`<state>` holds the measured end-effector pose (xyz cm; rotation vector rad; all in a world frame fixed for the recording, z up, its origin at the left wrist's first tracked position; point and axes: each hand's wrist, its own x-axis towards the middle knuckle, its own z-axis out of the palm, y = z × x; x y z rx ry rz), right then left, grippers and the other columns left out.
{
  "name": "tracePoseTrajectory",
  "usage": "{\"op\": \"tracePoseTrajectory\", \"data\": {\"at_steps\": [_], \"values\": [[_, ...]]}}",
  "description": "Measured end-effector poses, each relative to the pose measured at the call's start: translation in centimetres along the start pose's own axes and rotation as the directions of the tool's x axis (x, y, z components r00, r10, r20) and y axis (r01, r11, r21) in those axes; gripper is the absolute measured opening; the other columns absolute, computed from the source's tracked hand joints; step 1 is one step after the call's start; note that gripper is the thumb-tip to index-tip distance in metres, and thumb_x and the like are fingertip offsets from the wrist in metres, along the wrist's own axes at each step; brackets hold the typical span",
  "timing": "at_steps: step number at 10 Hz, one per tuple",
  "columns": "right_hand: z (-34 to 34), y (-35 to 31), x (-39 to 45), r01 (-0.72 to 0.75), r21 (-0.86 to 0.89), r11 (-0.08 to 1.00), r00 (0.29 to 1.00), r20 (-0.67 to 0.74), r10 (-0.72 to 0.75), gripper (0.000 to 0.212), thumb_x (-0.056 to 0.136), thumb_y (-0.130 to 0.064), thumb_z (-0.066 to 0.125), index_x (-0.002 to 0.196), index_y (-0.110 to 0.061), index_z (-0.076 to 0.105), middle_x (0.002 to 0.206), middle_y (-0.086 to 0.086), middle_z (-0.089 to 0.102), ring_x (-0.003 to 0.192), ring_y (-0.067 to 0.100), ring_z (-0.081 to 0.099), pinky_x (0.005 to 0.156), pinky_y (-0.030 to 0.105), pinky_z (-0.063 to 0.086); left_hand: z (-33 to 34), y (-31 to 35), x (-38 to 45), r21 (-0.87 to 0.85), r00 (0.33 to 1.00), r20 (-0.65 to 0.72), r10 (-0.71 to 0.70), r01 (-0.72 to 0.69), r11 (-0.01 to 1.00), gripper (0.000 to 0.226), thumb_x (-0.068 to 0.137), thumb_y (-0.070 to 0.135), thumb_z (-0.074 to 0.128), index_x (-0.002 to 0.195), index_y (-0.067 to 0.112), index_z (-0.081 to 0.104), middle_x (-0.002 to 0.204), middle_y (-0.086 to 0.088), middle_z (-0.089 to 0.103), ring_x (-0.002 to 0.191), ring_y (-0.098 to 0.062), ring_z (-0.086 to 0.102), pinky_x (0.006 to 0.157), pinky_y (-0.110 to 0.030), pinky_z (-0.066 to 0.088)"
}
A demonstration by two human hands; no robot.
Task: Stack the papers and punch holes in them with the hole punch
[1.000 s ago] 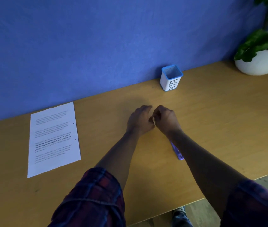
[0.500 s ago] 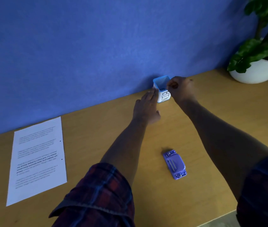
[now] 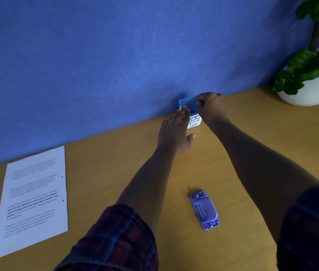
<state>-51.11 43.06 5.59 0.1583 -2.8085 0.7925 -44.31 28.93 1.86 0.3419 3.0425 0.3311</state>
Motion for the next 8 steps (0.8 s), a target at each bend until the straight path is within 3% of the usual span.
{"op": "tracePoseTrajectory", "data": {"at_steps": [1,2,3,4,6,7,8], "values": [[-0.2,0.1,0.0,0.034,-0.038,0.999,0.999,-0.019,-0.035,0.021,0.086,-0.003,0.052,0.090,-0.008,0.072,0.089,0.014,0.071,0.075,0.032,0.067,0.059,0.028,0.045,0.2,0.3,-0.1,-0.005,1.000,-0.011,-0.003,0.003,1.000,0.087,0.097,0.050,0.056,0.163,0.014,0.010,0.173,-0.003,0.007,0.159,-0.023,0.010,0.121,-0.048,0.026],[-0.5,0.2,-0.6,0.082,-0.114,0.990,0.993,-0.074,-0.091,0.020,0.086,-0.005,0.055,0.093,-0.008,0.073,0.094,0.014,0.071,0.080,0.034,0.067,0.065,0.037,0.055,0.3,0.7,-0.1,-0.010,1.000,-0.016,-0.010,0.010,1.000,0.087,0.098,0.050,0.056,0.163,0.013,0.011,0.173,-0.005,0.006,0.159,-0.025,0.010,0.121,-0.047,0.025],[-0.3,0.6,-1.8,0.126,-0.251,0.960,0.983,-0.101,-0.155,0.016,0.086,-0.012,0.056,0.087,-0.011,0.072,0.085,0.012,0.070,0.075,0.036,0.065,0.066,0.038,0.051,0.4,0.7,-0.2,0.004,1.000,-0.007,-0.014,0.014,1.000,0.088,0.097,0.050,0.056,0.163,0.014,0.010,0.173,-0.005,0.005,0.159,-0.025,0.009,0.121,-0.047,0.024],[0.1,1.3,-2.8,0.094,-0.230,0.969,0.990,-0.079,-0.115,0.012,0.085,-0.012,0.058,0.084,-0.012,0.070,0.085,0.010,0.069,0.075,0.033,0.065,0.062,0.036,0.052,0.3,0.6,-0.3,0.030,1.000,0.012,-0.006,0.006,1.000,0.090,0.097,0.050,0.057,0.163,0.015,0.007,0.173,-0.004,0.002,0.159,-0.026,0.008,0.121,-0.048,0.024],[0.4,1.3,-3.9,0.078,-0.212,0.974,0.992,-0.083,-0.098,0.017,0.089,-0.018,0.059,0.100,-0.015,0.072,0.094,0.009,0.072,0.082,0.033,0.068,0.066,0.034,0.052,-0.4,0.3,-0.5,0.107,0.999,0.034,0.014,-0.018,0.994,0.094,0.096,0.051,0.057,0.163,0.015,0.004,0.173,-0.003,0.000,0.159,-0.025,0.006,0.121,-0.047,0.023],[0.0,1.1,-4.9,0.076,-0.186,0.980,0.989,-0.110,-0.097,0.015,0.090,-0.018,0.058,0.093,-0.012,0.072,0.088,0.010,0.071,0.076,0.035,0.066,0.062,0.037,0.055,-0.7,0.0,-1.3,0.101,0.999,-0.037,0.037,-0.033,0.994,0.088,0.095,0.046,0.058,0.162,0.012,0.012,0.171,-0.005,0.014,0.157,-0.023,0.016,0.119,-0.044,0.027],[-0.2,0.8,-6.1,0.088,-0.167,0.982,0.975,-0.186,-0.119,0.011,0.087,-0.015,0.060,0.081,-0.011,0.068,0.081,0.010,0.069,0.070,0.035,0.064,0.057,0.036,0.051,-1.4,-0.6,-2.9,0.116,0.969,-0.219,0.115,-0.091,0.989,0.061,0.092,0.033,0.059,0.148,0.012,0.046,0.149,-0.006,0.052,0.139,-0.025,0.048,0.106,-0.042,0.039]]}}
